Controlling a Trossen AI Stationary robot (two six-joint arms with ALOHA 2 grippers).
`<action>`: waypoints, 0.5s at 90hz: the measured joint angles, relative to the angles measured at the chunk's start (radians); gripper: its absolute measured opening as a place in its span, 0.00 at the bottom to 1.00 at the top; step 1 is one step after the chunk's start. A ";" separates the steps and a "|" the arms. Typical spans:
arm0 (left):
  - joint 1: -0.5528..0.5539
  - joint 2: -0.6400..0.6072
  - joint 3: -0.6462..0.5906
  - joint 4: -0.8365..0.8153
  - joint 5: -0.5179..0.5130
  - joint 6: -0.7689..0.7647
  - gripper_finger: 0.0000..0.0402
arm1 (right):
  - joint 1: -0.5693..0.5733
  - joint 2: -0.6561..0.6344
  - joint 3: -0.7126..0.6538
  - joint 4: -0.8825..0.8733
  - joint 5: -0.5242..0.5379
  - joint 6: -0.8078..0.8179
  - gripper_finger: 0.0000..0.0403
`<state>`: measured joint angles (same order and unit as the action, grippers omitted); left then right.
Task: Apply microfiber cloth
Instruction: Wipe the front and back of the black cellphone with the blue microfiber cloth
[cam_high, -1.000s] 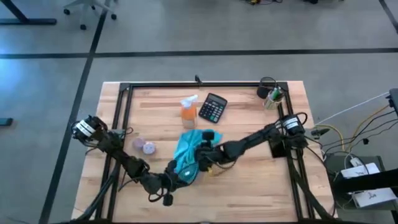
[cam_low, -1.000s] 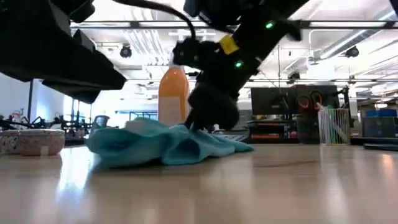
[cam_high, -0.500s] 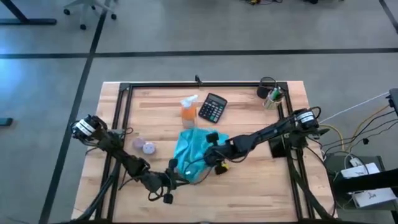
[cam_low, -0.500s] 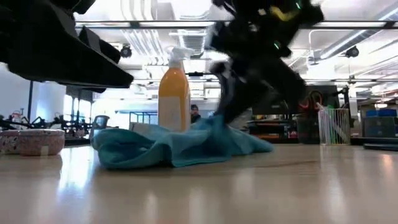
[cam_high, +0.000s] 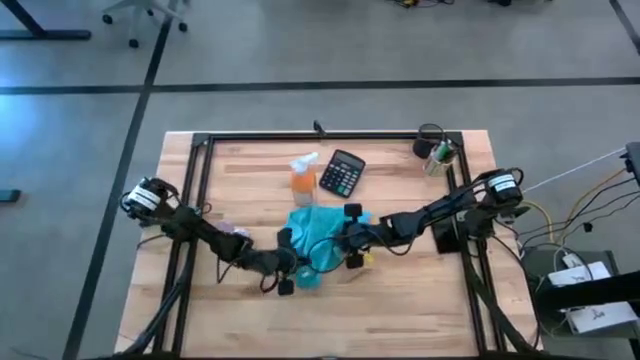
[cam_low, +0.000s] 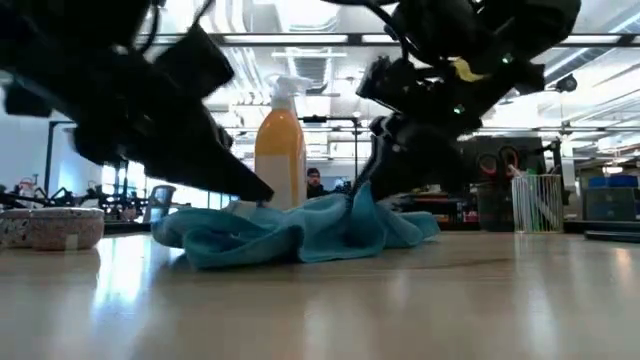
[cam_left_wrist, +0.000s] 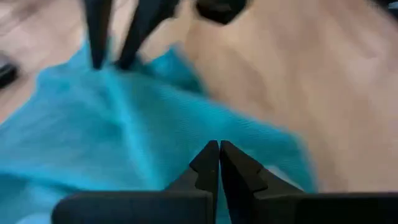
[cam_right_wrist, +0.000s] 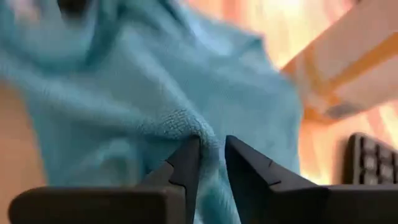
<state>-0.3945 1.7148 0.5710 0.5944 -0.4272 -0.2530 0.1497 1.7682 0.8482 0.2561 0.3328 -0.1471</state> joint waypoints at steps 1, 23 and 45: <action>0.006 0.000 -0.003 0.000 0.000 0.000 0.00 | -0.004 0.001 -0.001 0.011 0.002 0.000 0.17; 0.130 0.000 -0.007 0.022 0.021 0.112 0.00 | -0.074 0.105 -0.004 0.290 0.008 -0.056 0.18; 0.178 -0.019 0.018 0.041 -0.189 0.210 0.00 | -0.122 0.083 -0.002 0.435 0.145 -0.018 0.11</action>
<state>-0.2168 1.6957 0.5885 0.6352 -0.6159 -0.0432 0.0280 1.8511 0.8459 0.6914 0.4782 -0.1649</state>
